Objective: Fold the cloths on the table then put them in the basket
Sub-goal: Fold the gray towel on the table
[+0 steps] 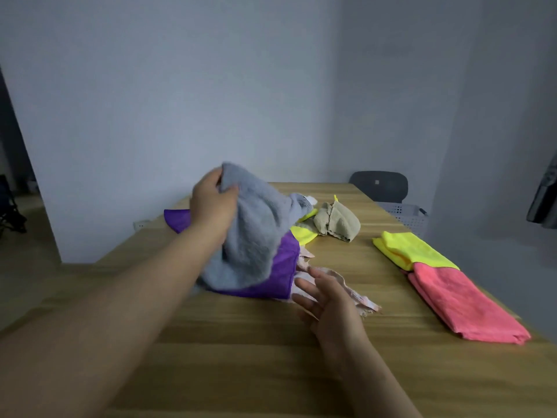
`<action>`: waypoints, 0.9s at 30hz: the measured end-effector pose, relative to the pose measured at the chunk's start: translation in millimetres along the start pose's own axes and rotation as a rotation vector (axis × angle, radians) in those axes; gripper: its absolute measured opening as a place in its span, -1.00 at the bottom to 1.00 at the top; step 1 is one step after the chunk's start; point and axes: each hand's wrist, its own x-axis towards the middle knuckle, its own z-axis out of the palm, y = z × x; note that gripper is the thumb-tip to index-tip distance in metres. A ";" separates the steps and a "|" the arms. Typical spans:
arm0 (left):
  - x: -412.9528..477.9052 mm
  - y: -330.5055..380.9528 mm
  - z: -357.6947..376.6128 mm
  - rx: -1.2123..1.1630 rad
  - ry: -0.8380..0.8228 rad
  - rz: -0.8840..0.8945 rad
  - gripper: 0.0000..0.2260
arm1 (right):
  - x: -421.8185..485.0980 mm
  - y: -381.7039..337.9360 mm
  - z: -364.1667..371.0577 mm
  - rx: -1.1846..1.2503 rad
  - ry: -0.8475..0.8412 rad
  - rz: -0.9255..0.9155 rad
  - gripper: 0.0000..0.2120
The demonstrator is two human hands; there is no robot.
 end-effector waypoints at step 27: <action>-131.1 -80.1 -76.3 0.622 -0.583 0.179 -0.77 | -15.3 19.3 1.7 -0.880 0.187 -0.337 -0.60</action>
